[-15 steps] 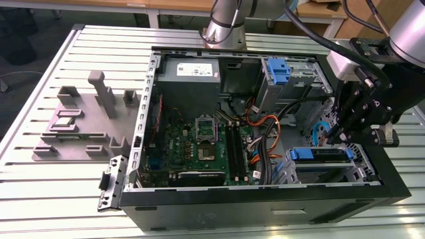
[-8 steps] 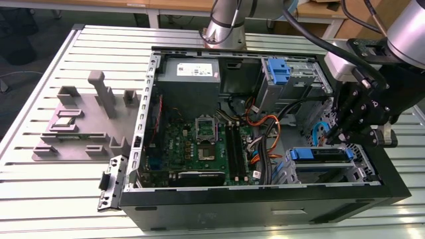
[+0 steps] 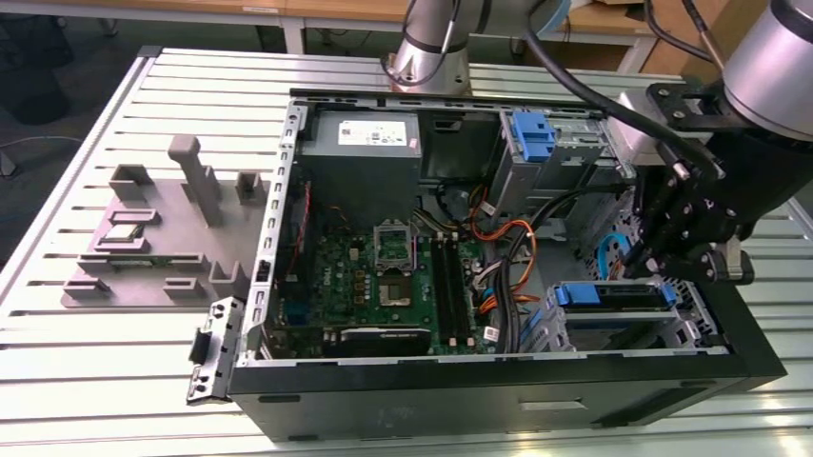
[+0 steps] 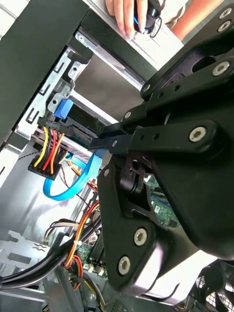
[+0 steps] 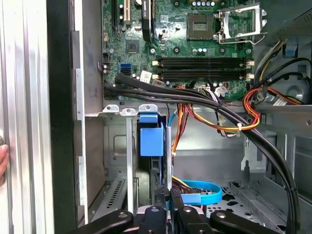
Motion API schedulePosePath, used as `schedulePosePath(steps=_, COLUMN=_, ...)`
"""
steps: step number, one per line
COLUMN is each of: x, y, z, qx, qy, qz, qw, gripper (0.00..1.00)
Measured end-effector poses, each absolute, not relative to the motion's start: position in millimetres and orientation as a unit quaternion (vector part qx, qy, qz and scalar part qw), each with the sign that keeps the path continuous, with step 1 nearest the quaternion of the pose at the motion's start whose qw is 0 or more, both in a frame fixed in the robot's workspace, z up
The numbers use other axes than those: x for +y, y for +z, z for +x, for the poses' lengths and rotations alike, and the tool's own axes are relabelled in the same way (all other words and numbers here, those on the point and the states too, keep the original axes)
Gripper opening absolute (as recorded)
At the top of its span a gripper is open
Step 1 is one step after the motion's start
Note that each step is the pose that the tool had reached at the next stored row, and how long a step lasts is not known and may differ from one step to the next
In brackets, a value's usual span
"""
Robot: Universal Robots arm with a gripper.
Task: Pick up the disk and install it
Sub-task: 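Insert the first disk wire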
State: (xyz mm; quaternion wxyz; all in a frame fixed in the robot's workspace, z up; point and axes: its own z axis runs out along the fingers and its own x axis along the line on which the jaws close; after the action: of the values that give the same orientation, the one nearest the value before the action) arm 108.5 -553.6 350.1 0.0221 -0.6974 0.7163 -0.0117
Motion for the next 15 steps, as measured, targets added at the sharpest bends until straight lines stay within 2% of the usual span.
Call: schedulePosePath(steps=15, x=-555.3, y=342.7, z=104.2, qx=0.714, qy=-0.013, qz=-0.699, qw=0.023, gripper=0.16)
